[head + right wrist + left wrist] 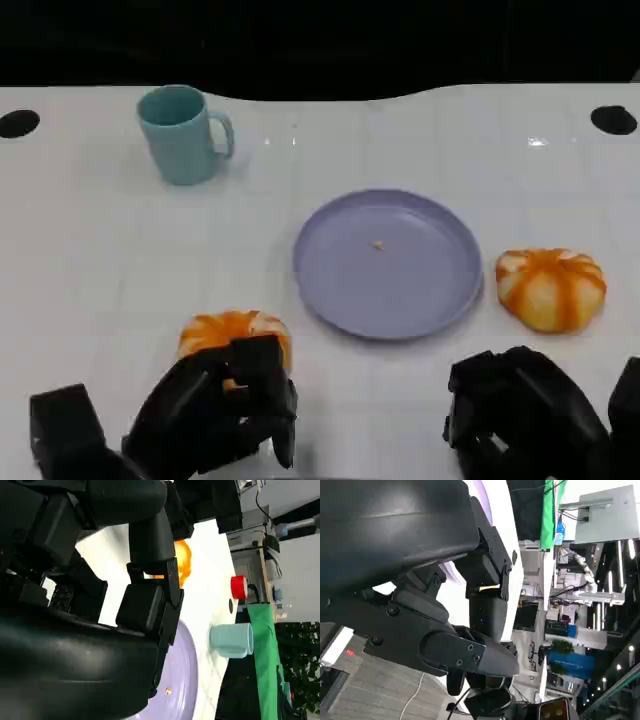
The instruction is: Grasp the bread from the table and place it into the plate.
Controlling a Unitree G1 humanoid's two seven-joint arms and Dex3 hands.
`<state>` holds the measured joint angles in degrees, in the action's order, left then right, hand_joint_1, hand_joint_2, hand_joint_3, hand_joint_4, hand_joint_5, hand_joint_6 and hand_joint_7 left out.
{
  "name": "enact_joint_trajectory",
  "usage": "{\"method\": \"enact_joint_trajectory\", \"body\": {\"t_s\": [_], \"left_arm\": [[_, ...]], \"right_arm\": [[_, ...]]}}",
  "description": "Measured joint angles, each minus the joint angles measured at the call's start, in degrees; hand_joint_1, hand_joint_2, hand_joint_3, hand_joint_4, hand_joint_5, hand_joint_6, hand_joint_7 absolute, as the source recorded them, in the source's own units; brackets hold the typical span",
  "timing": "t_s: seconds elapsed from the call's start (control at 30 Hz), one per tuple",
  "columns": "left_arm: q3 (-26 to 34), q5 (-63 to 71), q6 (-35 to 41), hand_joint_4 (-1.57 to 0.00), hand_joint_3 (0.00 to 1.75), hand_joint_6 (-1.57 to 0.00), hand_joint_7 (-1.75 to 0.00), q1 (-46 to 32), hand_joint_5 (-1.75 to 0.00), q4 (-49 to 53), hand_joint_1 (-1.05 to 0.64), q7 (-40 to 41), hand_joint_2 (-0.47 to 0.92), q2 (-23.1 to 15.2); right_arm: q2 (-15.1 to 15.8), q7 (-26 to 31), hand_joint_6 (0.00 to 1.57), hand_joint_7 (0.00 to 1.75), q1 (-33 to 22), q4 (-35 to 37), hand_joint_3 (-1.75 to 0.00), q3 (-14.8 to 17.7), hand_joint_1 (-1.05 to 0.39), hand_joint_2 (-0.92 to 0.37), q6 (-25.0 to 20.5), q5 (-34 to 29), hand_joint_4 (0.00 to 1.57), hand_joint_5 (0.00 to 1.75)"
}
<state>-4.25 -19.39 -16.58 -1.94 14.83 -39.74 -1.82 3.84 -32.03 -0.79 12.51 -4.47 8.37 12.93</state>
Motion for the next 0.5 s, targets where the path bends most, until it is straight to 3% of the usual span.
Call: {"method": "enact_joint_trajectory", "body": {"t_s": [0.5], "left_arm": [[0.1, 0.5, -0.4, -0.89, 0.13, -0.86, -1.45, 0.0, -1.75, 0.0, -0.80, 0.2, 0.92, 0.0]], "right_arm": [[0.0, 0.2, 1.57, 1.03, 0.0, 0.0, -1.37, 0.0, -1.05, -0.04, -0.1, 0.0, 1.54, 1.32]]}}
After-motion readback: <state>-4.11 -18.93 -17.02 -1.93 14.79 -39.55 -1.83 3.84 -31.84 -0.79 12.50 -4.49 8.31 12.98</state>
